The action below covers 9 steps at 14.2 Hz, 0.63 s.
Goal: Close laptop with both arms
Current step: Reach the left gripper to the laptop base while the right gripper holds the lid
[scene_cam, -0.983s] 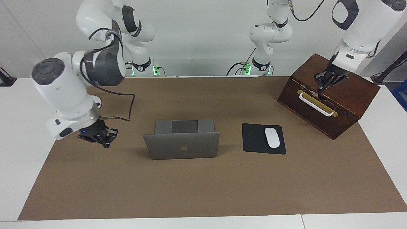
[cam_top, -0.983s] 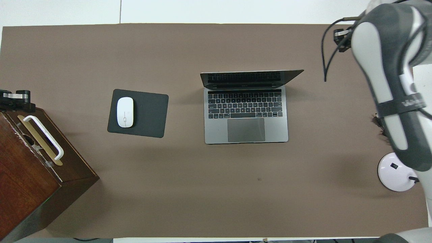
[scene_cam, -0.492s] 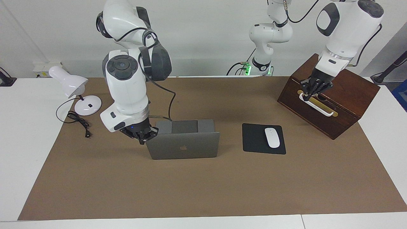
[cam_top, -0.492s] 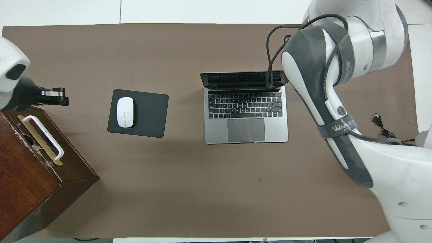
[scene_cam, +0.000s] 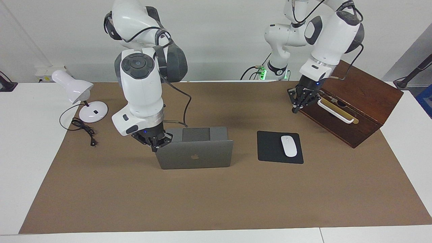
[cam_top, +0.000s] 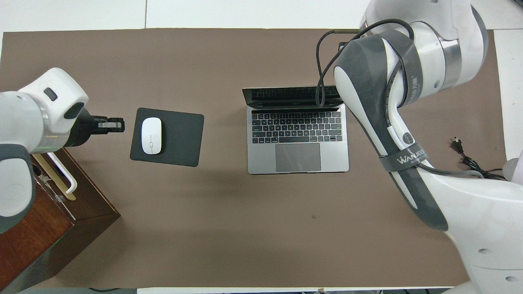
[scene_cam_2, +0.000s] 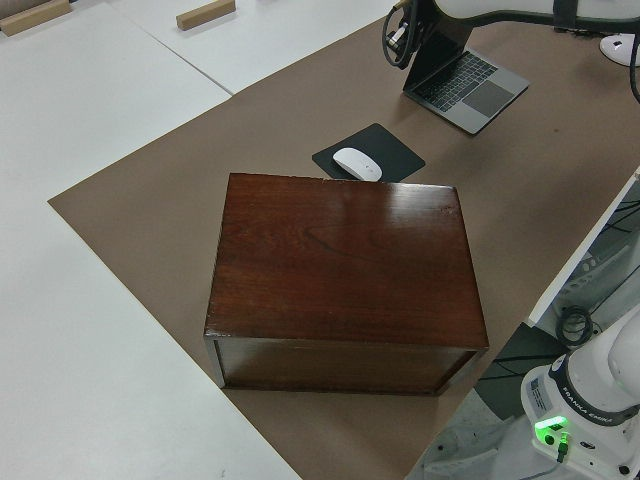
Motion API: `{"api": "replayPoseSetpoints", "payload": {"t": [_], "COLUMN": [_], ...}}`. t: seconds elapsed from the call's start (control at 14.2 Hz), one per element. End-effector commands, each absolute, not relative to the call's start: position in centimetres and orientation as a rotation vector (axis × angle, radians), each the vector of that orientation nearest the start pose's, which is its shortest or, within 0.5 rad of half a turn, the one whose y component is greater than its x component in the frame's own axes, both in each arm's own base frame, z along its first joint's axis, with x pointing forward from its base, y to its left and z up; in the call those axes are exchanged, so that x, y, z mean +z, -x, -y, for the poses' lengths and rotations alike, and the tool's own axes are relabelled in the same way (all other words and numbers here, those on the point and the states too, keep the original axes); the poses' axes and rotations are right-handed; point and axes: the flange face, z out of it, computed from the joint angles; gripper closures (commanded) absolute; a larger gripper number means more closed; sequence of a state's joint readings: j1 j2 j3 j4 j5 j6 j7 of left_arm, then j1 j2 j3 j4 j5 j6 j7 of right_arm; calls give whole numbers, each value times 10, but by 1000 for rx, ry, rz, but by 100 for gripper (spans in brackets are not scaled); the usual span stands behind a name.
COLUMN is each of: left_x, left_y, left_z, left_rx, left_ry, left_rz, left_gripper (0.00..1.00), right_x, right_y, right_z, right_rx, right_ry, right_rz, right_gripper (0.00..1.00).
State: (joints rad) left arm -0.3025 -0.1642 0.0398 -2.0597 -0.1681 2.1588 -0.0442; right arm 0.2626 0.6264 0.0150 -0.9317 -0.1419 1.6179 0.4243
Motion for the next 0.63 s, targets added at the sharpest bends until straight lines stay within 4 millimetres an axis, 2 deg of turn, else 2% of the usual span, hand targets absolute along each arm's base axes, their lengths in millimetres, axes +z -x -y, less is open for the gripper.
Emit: {"api": "replayPoseSetpoints", "payload": {"t": [0.0, 0.21, 0.35, 0.42, 0.49, 0.56], "left_x": [527, 513, 493, 484, 475, 468], "left_y": [-486, -468, -454, -447, -441, -437], "left_z": [176, 214, 235, 245, 254, 262], "left_rx": [-511, -559, -618, -675, -711, -727], "left_ry": [3323, 3338, 3328, 3322, 3321, 3325], "left_rz": [-323, -429, -492, -517, -537, -552], "left_gripper": [100, 100, 100, 100, 100, 100], "right_x": [531, 535, 534, 532, 532, 531], "right_y": [-711, -716, -721, -721, -718, -718], "right_z": [-180, -190, -195, -204, -221, -228], "right_rx": [-222, -308, -375, -398, -421, -441], "right_ry": [3241, 3218, 3204, 3196, 3186, 3176], "right_rz": [-109, -14, 100, 135, 174, 185], "right_gripper": [100, 100, 100, 100, 100, 100]}}
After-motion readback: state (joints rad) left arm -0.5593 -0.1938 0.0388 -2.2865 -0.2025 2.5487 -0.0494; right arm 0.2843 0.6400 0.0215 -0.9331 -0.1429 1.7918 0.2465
